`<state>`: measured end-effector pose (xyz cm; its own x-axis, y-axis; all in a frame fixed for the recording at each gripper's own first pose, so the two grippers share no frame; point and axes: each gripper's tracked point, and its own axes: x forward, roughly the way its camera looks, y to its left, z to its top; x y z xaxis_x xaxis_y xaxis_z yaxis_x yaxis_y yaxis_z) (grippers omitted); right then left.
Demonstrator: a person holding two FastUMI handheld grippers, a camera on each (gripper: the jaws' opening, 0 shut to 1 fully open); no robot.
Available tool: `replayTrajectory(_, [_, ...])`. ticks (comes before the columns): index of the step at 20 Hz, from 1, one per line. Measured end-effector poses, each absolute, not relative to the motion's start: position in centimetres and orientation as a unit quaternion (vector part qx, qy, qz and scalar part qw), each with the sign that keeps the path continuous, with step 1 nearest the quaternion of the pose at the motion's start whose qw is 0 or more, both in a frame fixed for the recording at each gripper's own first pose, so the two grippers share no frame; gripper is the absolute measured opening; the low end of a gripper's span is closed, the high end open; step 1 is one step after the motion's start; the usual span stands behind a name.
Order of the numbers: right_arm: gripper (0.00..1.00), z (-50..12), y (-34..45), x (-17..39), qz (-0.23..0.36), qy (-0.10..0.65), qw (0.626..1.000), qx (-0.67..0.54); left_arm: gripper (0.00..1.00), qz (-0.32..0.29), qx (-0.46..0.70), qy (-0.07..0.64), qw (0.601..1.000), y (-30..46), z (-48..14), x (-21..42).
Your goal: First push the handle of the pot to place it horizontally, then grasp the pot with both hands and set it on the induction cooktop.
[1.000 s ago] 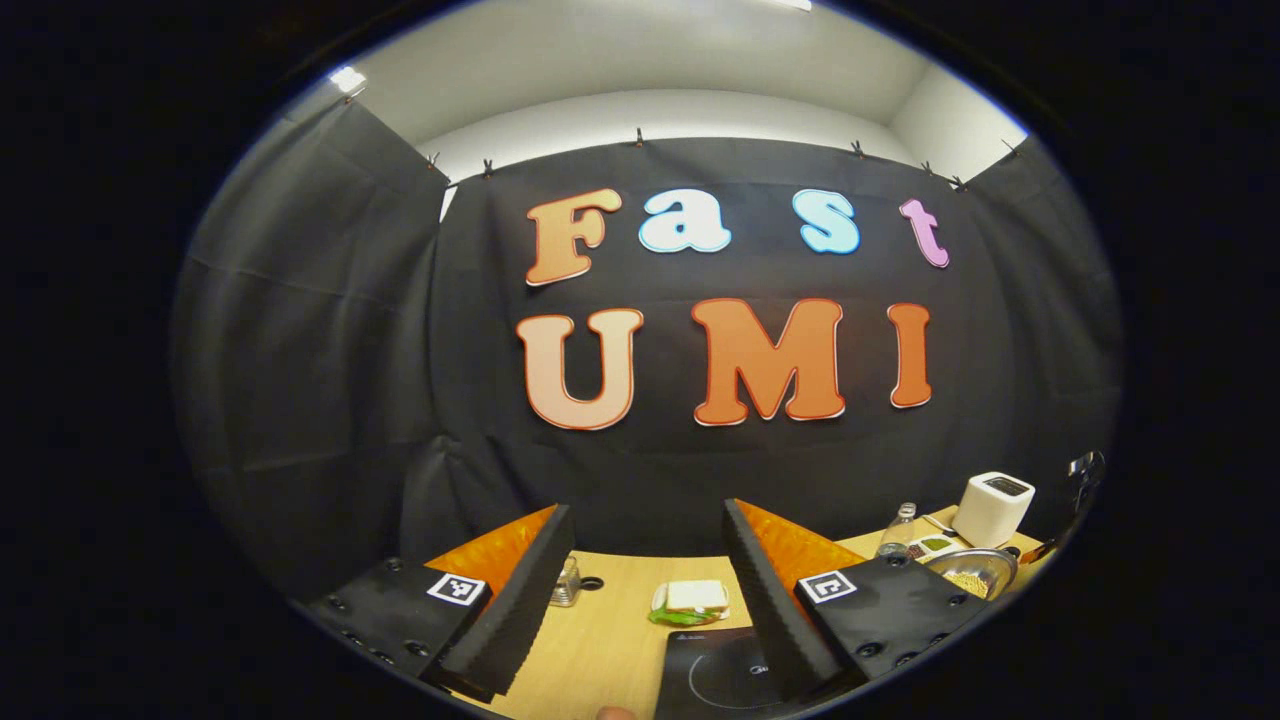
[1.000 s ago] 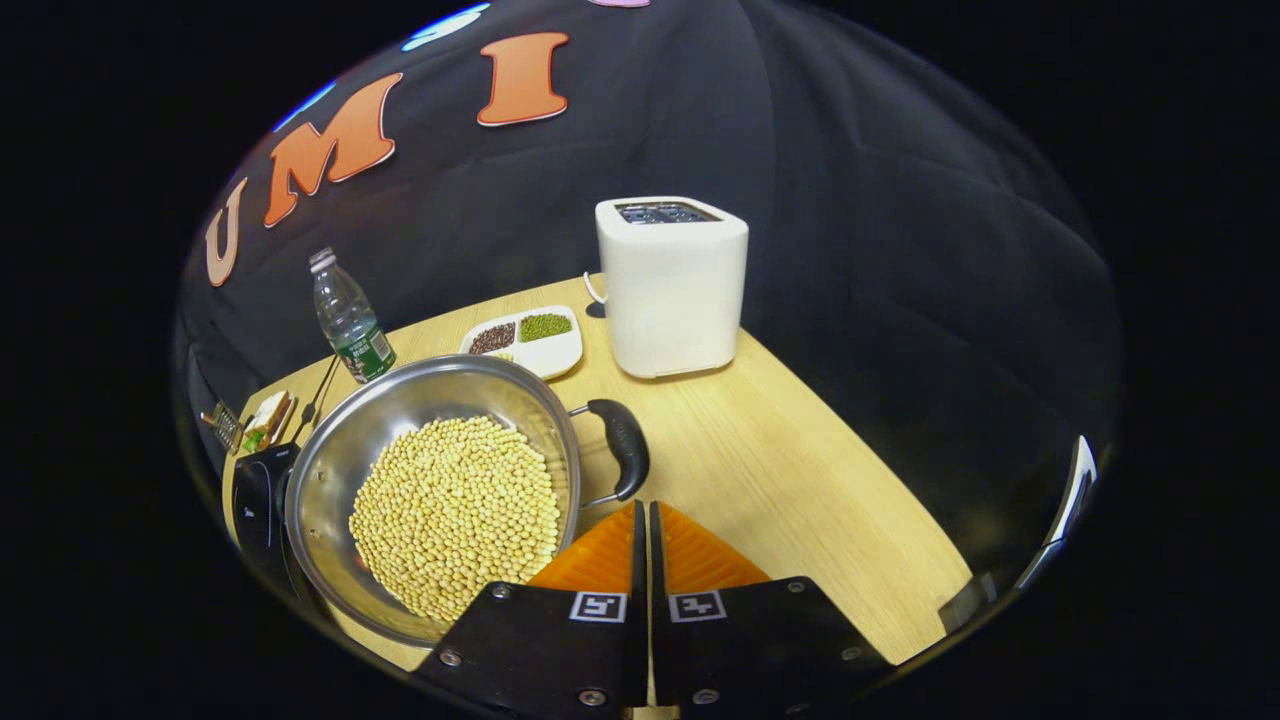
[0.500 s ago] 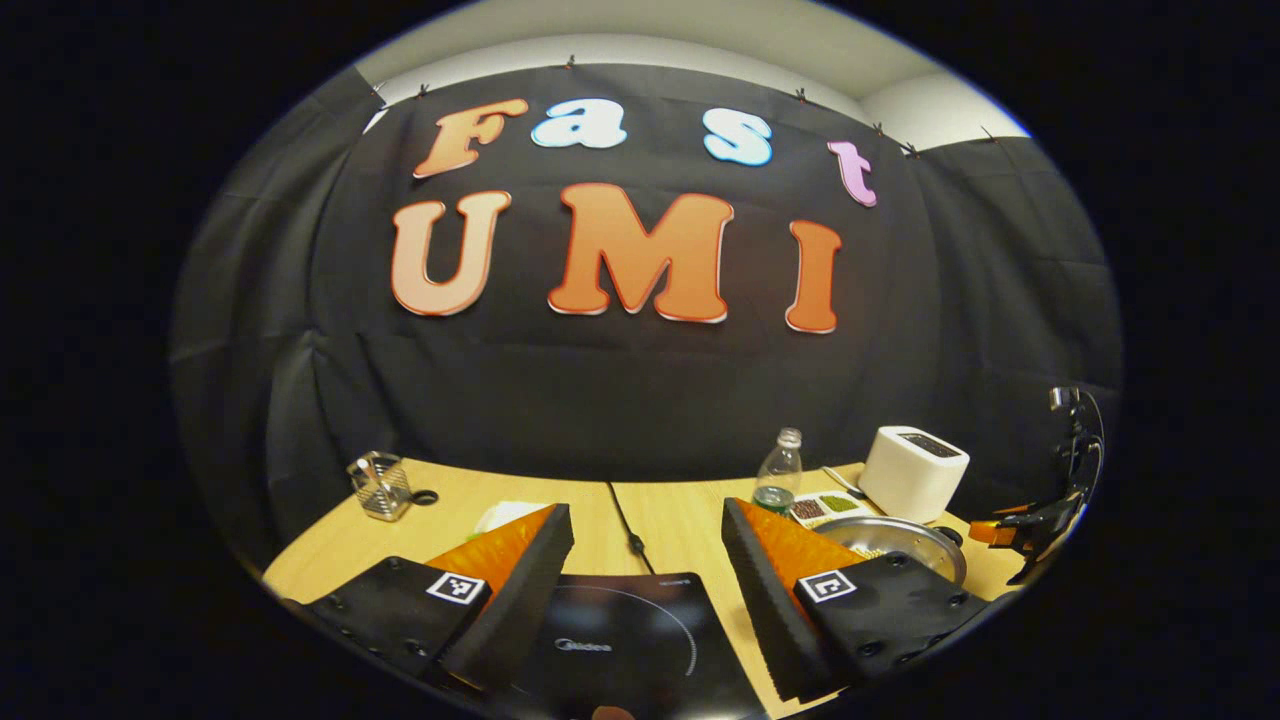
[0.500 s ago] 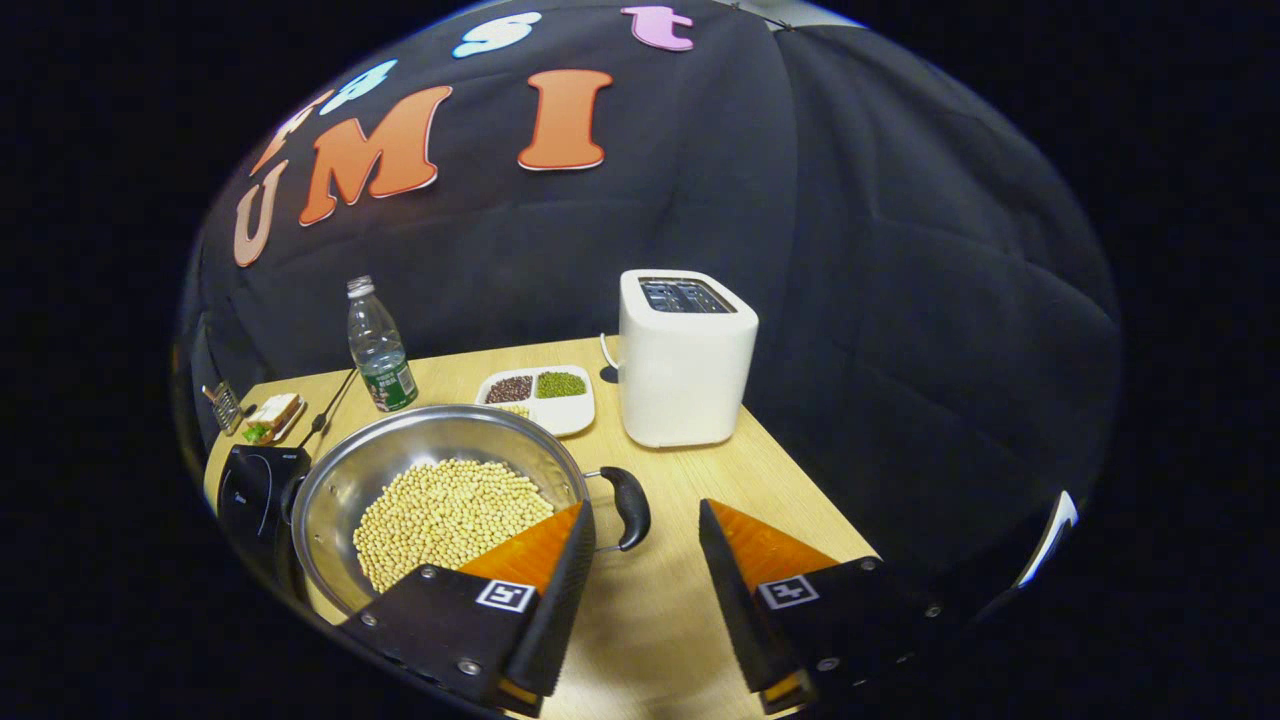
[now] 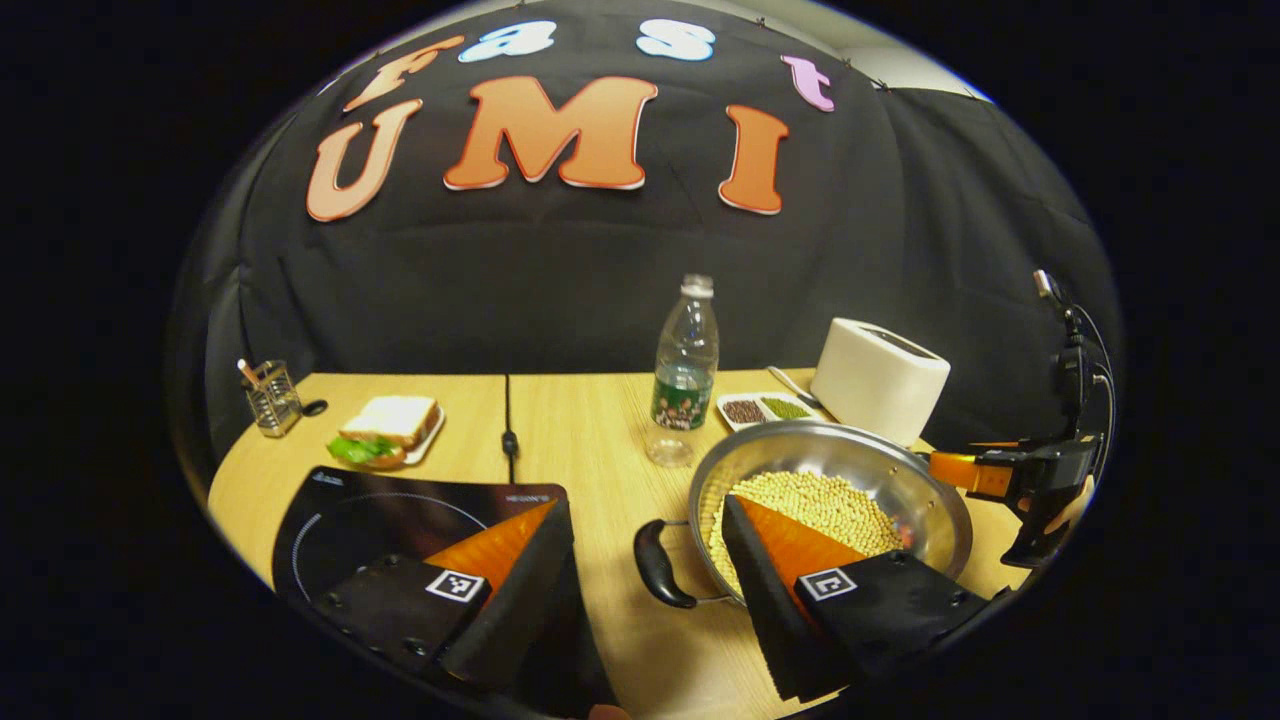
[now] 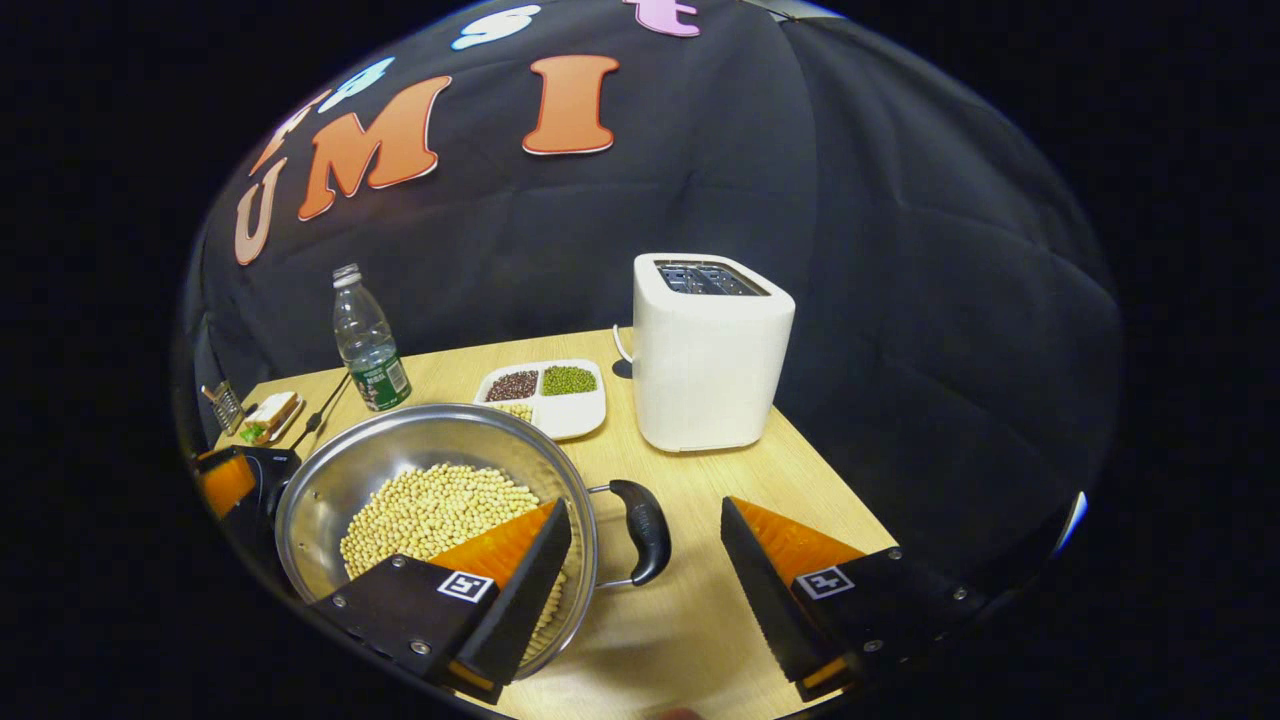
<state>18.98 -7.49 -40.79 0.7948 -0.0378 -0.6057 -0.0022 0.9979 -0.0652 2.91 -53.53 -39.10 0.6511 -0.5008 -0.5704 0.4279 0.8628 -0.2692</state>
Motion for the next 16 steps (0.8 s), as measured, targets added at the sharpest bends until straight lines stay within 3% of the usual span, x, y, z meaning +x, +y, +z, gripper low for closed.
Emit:
replayTrajectory(11, [0.94, -45.5, -6.1, 20.1, 0.005, 0.384, 0.923, 0.008, 0.96, -0.279, -0.047, 0.433, 0.856, -57.5, -45.6, 1.6])
replayTrajectory(12, [0.91, -45.9, -5.6, 20.0, 0.009, 0.394, 0.919, 0.012, 0.87, -0.275, -0.049, 0.435, 0.856, -57.5, -45.7, 1.8])
replayTrajectory(13, [0.87, -46.1, -5.2, 20.0, 0.012, 0.400, 0.916, 0.017, 0.88, -0.272, -0.049, 0.436, 0.856, -57.5, -45.8, 2.1])
replayTrajectory(14, [0.74, -46.2, -4.9, 20.0, 0.012, 0.404, 0.914, 0.018, 0.85, -0.271, -0.051, 0.435, 0.857, -57.4, -45.8, 2.4])
replayTrajectory(16, [0.67, -46.2, -4.9, 19.9, 0.009, 0.409, 0.912, 0.017, 0.81, -0.262, -0.061, 0.441, 0.856, -57.5, -46.0, 2.8])
